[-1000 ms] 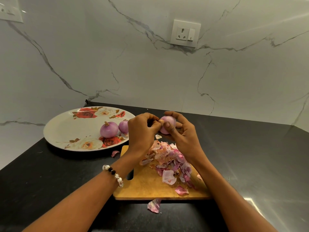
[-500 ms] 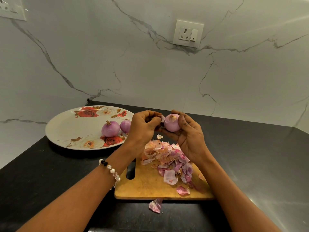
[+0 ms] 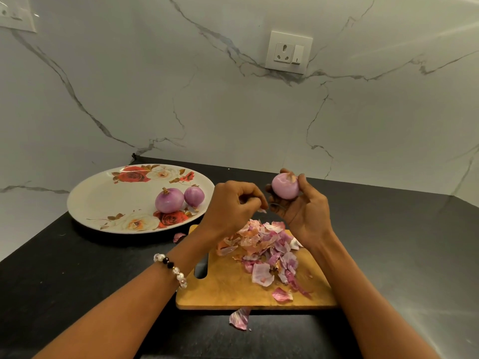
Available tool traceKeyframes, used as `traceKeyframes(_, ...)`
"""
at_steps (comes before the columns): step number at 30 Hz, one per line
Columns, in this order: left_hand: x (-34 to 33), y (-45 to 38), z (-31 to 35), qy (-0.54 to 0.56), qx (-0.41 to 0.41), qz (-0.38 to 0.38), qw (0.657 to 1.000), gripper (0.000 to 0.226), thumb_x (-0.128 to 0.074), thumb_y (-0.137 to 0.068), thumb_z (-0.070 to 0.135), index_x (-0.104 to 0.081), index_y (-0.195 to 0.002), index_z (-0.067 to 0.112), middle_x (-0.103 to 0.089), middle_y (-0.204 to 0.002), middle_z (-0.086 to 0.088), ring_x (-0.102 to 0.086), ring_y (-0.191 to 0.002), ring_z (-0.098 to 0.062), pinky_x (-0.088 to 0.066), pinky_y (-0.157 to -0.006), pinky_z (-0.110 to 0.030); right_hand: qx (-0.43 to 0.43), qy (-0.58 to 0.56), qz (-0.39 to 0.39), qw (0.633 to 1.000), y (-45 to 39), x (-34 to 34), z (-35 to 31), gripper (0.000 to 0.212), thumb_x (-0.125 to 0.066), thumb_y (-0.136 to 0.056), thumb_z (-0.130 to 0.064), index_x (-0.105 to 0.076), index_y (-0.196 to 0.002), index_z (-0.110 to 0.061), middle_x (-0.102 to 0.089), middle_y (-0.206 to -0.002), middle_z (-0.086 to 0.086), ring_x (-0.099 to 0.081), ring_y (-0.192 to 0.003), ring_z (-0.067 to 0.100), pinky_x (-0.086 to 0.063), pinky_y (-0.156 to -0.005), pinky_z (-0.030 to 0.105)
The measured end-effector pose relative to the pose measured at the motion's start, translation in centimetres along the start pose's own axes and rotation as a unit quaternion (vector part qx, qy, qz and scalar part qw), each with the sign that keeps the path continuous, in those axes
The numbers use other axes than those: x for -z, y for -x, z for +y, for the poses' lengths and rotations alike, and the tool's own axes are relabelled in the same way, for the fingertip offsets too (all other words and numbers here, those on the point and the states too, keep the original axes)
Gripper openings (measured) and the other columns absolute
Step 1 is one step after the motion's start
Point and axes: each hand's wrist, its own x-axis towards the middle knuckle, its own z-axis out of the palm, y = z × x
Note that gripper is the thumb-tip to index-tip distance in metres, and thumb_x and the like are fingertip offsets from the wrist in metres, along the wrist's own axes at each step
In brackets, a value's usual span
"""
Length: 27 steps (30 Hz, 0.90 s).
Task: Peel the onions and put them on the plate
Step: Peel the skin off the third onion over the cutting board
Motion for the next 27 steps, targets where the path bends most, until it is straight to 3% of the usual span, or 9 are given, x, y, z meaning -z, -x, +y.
traceKeyframes(4, 0.0, 0.1, -0.3, -0.037, -0.025, 0.031, 0.998, 0.022, -0.054, -0.087, 0.017, -0.073, -0.081, 0.009, -0.068, -0.068, 0.003, -0.062, -0.064, -0.002, -0.043, -0.052, -0.006, 0.015, 0.057, -0.016, 0.998, 0.0, -0.3, 0.4, 0.040, -0.036, -0.101, -0.039, -0.063, -0.114, -0.013, -0.074, -0.092, 0.012, -0.067, -0.083, 0.026, -0.052, -0.079, 0.041)
traceKeyframes(7, -0.1, -0.1, -0.6, -0.080, -0.082, 0.067, 0.991, 0.020, -0.063, -0.086, 0.029, -0.072, -0.092, 0.013, -0.071, -0.081, 0.001, -0.062, -0.071, -0.006, -0.048, -0.062, -0.008, 0.020, 0.083, -0.021, 0.996, 0.1, -0.4, 0.5, 0.037, -0.037, -0.100, -0.037, -0.064, -0.111, -0.014, -0.072, -0.093, 0.009, -0.067, -0.077, 0.022, -0.054, -0.070, 0.037)
traceKeyframes(11, -0.3, -0.4, -0.9, -0.116, -0.128, 0.113, 0.978, 0.022, -0.076, -0.078, 0.022, -0.072, -0.099, 0.015, -0.064, -0.096, -0.001, -0.057, -0.088, -0.010, -0.048, -0.073, -0.014, 0.020, 0.102, -0.043, 0.994, 0.2, -0.7, 0.6, 0.038, -0.040, -0.097, -0.037, -0.062, -0.114, -0.012, -0.069, -0.099, 0.012, -0.066, -0.076, 0.022, -0.054, -0.067, 0.037)
traceKeyframes(18, -0.2, -0.5, -1.1, -0.105, -0.126, 0.116, 0.980, 0.014, -0.077, -0.074, 0.017, -0.073, -0.086, 0.011, -0.063, -0.093, -0.002, -0.054, -0.088, -0.011, -0.044, -0.071, -0.014, 0.003, 0.106, -0.072, 0.992, 0.2, -0.7, 0.9, 0.043, -0.039, -0.095, -0.038, -0.058, -0.121, -0.009, -0.067, -0.104, 0.014, -0.066, -0.081, 0.023, -0.058, -0.068, 0.037)
traceKeyframes(27, -0.2, -0.5, -1.4, -0.148, -0.136, 0.064, 0.978, 0.024, -0.070, -0.075, 0.031, -0.073, -0.087, 0.010, -0.057, -0.105, -0.008, -0.047, -0.100, -0.017, -0.036, -0.079, -0.014, -0.006, 0.108, -0.064, 0.992, 0.2, -0.8, 1.1, 0.036, -0.030, -0.106, -0.027, -0.058, -0.118, -0.007, -0.068, -0.096, 0.012, -0.065, -0.075, 0.020, -0.060, -0.064, 0.036)
